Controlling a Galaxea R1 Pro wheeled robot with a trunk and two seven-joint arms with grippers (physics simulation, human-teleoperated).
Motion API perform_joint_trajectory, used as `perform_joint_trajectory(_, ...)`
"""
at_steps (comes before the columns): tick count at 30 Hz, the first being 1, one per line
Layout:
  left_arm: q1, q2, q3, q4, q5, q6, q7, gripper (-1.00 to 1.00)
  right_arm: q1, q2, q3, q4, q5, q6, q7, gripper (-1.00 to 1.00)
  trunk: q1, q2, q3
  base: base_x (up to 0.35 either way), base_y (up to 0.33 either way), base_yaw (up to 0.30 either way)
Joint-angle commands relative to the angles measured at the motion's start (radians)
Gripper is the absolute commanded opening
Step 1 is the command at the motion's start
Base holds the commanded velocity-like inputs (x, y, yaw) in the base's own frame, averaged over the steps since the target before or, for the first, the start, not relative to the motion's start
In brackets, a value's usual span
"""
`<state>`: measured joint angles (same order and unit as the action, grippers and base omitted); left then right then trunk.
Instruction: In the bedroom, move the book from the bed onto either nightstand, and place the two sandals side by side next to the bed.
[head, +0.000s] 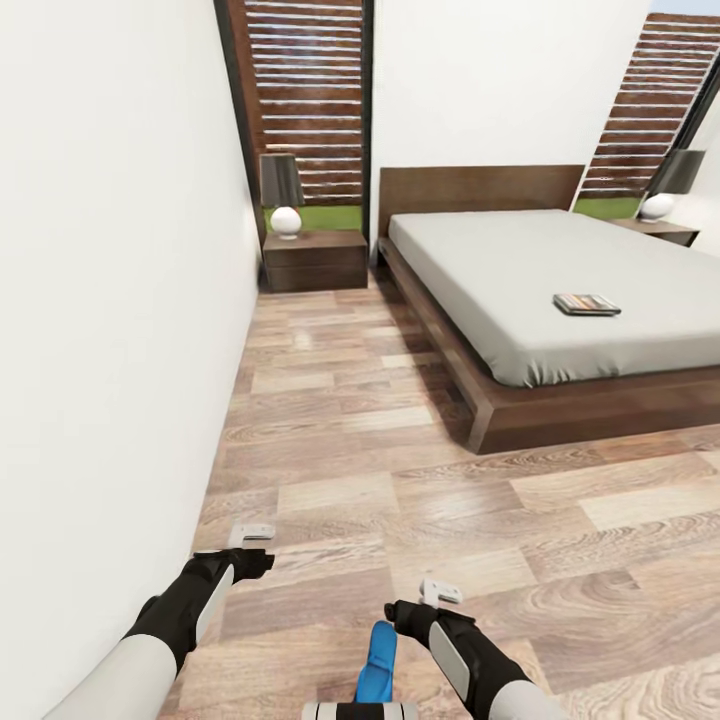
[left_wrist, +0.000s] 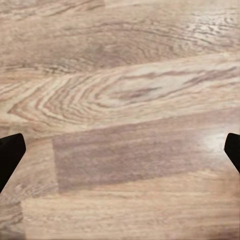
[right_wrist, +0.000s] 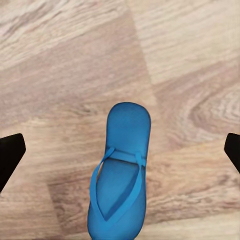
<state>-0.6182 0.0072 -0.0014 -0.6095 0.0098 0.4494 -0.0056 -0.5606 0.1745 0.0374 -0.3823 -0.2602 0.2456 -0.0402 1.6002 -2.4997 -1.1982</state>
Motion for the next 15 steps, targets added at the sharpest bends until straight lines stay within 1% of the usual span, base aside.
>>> perform_joint_trajectory(1,0.0,0.0,0.0,-0.002,0.001,0.006,-0.001,1.0,-0.001,0.0,0.007,-0.001,-0.007,0.004,-0.004,1.0,0.0,0.0,-0.002,0.0,0.0,0.061)
perform_joint_trajectory(15,0.0,0.0,0.0,-0.002,0.001,0.005,-0.001,1.0,-0.002,0.0,0.025,0.002,-0.008,0.004,-0.004,1.0,0.0,0.0,-0.025,0.0,0.0,0.068)
